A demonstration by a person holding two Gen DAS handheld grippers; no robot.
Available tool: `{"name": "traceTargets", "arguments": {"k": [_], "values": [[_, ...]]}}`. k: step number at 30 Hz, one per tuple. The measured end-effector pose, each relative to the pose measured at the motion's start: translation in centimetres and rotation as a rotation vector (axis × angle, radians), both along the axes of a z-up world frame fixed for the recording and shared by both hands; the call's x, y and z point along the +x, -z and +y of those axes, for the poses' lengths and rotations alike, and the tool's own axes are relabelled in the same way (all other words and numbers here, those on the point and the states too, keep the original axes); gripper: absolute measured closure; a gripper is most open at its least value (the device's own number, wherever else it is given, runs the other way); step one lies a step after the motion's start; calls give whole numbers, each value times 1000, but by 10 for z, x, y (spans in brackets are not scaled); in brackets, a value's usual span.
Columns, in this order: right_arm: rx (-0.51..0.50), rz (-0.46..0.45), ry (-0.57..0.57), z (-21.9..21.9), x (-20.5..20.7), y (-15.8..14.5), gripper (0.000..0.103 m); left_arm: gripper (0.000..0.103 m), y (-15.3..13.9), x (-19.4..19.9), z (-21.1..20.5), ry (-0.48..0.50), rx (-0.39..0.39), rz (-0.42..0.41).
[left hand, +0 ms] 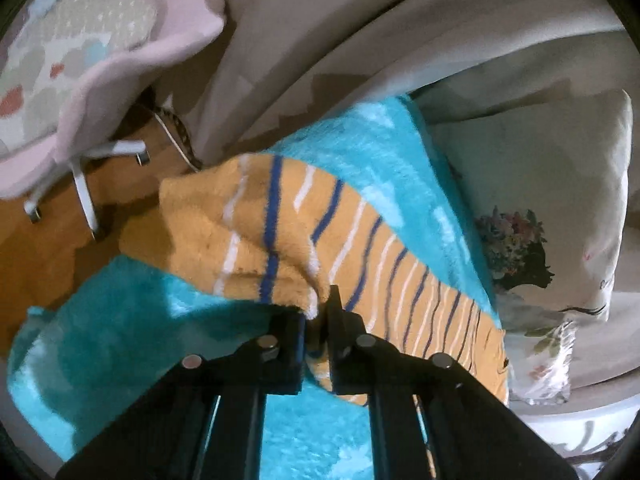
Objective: Fold small clothes
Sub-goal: 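Fold the held sleeve across the body toward the collar with the left gripper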
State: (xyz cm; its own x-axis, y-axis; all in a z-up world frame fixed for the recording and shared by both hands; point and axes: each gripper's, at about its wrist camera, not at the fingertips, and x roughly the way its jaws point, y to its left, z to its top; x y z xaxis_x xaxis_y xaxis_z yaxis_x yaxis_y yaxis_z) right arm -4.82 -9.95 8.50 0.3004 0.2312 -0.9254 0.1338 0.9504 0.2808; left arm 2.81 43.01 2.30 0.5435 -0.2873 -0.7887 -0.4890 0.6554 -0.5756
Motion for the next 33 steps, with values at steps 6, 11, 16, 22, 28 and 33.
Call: {"name": "traceTargets", "arguments": {"k": [6, 11, 16, 22, 28, 33], "values": [[14, -16, 56, -40, -14, -1, 63, 95, -63, -5, -60, 94, 89, -118], [29, -24, 98, -87, -35, -2, 63, 95, -98, 7, -161, 248, 63, -203], [33, -30, 151, -150, -63, -4, 63, 95, -102, 22, -303, 437, 6, -232], [9, -20, 218, -221, -99, -5, 63, 93, -67, 25, -481, 729, -69, -207], [-9, -21, 249, -267, -117, -8, 63, 55, -25, 3, -556, 855, -96, -94], [18, -35, 206, -278, -98, -7, 63, 40, -51, -21, -513, 788, -87, -114]]}}
